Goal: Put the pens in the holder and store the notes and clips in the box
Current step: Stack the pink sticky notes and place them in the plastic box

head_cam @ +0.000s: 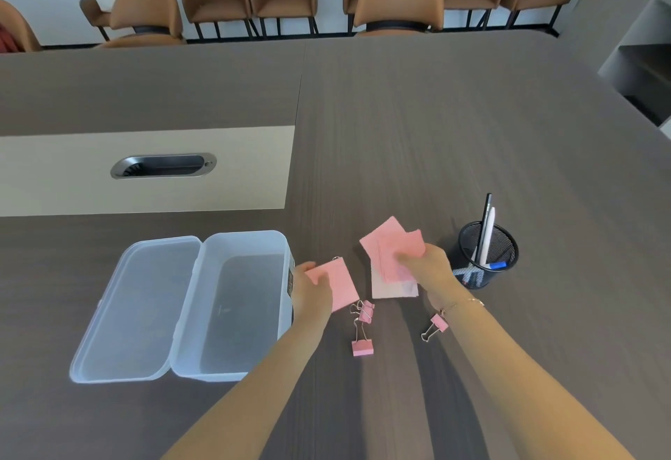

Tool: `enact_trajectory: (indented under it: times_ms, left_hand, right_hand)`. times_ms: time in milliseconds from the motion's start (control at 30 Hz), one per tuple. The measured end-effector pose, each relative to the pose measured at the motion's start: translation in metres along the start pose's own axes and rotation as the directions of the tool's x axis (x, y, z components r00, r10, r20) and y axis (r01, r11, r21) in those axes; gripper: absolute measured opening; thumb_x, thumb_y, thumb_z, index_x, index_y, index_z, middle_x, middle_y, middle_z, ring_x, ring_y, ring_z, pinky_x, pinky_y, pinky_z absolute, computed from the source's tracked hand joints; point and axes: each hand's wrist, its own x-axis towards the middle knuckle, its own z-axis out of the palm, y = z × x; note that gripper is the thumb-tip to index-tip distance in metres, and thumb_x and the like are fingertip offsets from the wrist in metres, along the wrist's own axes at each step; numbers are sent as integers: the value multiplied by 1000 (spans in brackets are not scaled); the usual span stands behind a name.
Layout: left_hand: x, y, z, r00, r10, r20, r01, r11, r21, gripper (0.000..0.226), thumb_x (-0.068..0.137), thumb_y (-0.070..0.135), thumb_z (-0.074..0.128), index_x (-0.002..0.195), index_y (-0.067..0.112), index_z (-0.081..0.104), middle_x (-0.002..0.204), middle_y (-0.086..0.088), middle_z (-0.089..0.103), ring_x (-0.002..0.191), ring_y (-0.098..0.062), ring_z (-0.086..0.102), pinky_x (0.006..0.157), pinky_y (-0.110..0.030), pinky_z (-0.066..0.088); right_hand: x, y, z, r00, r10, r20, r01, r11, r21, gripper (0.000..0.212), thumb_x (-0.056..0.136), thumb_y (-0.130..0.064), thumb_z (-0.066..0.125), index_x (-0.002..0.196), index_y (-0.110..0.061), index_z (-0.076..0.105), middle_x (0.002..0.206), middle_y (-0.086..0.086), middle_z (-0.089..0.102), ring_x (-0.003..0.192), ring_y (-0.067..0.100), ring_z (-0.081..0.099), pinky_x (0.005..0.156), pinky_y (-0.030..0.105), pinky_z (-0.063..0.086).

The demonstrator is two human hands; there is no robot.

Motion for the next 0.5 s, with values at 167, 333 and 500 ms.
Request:
enact_trajectory:
  times_ms: [167, 333, 500]
  left_hand:
    - [3, 21, 6, 988, 54, 144, -55, 998, 4, 39, 97, 20, 36, 136, 20, 37, 113, 1, 47, 96, -18, 46, 62, -25, 38]
    - [-1, 26, 16, 911, 164, 378, -174, 985, -8, 41, 90, 27, 57, 127, 19, 43, 113, 2, 58, 86, -6, 58, 56, -12, 44]
    - [-7, 28, 24, 886, 261, 383, -287, 958, 10, 32, 91, 10, 54, 121, 14, 43, 92, 15, 51, 82, 3, 52, 55, -4, 46]
  right_hand:
    - [-13, 3, -14, 952, -96, 289, 6, 955, 297, 32, 92, -6, 55, 123, 1, 57, 112, 14, 65, 99, 27, 61, 80, 30, 52]
    - [-20, 12, 2, 949, -204, 240, 198, 979, 50, 27, 94, -12, 49, 119, -6, 58, 112, 11, 65, 98, 26, 61, 74, 28, 51]
    - [-20, 20, -3, 900, -386, 201, 435, 819, -375, 36, 95, -18, 44, 128, -5, 44, 116, 9, 49, 109, 25, 49, 84, 27, 45]
